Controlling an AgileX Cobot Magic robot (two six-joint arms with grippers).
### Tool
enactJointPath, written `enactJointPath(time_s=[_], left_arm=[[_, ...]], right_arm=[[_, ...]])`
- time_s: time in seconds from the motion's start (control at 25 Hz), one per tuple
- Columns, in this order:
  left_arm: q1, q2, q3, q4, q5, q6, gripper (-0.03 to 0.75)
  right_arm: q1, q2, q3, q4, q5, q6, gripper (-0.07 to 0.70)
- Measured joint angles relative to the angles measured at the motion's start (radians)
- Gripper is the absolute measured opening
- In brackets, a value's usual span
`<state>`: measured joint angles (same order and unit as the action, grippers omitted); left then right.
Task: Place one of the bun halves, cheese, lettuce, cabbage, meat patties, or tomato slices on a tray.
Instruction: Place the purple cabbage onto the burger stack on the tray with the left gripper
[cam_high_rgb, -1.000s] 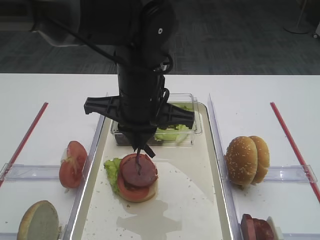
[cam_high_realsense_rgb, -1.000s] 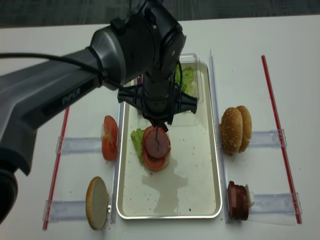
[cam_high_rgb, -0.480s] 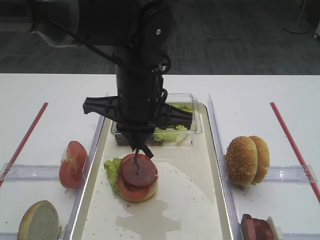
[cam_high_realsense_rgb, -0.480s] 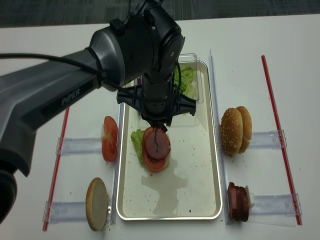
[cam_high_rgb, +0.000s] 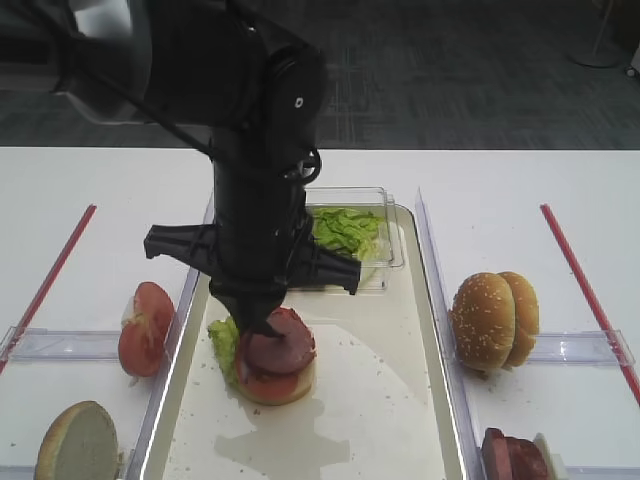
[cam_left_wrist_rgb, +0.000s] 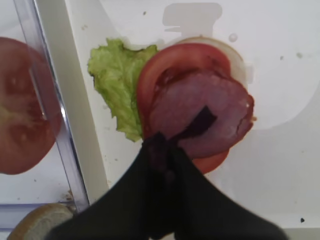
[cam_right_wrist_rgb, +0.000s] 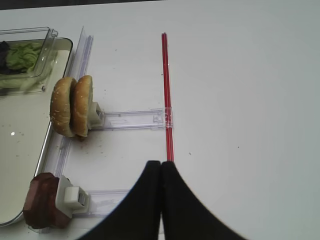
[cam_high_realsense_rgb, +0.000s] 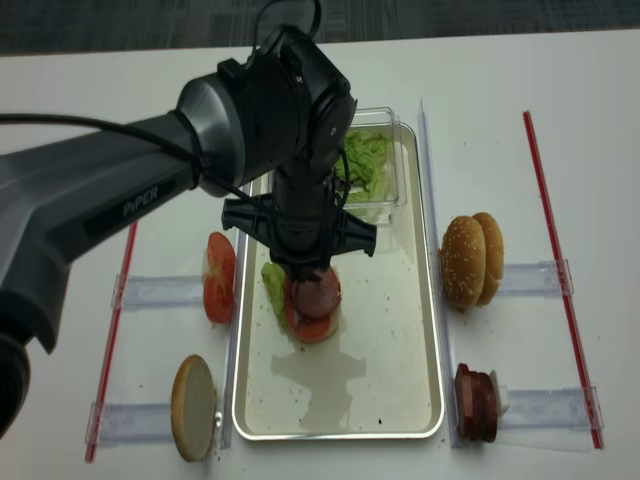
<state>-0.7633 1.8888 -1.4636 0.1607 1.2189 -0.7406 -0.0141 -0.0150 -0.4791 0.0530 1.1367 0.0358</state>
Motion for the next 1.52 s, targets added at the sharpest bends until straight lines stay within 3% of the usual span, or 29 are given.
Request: enactJointPath(time_s=[1.08, 1.52], left_arm=[[0.011, 0.025, 0.027, -0.088, -0.156, 0.073, 0.043], [0.033, 0.025, 0.027, -0.090, -0.141, 0.077, 0.043]], right_arm=[[0.000, 0.000, 0.000, 0.000, 0.000, 0.000, 0.036], [0.000, 0.000, 0.000, 0.000, 0.000, 0.000, 0.036]])
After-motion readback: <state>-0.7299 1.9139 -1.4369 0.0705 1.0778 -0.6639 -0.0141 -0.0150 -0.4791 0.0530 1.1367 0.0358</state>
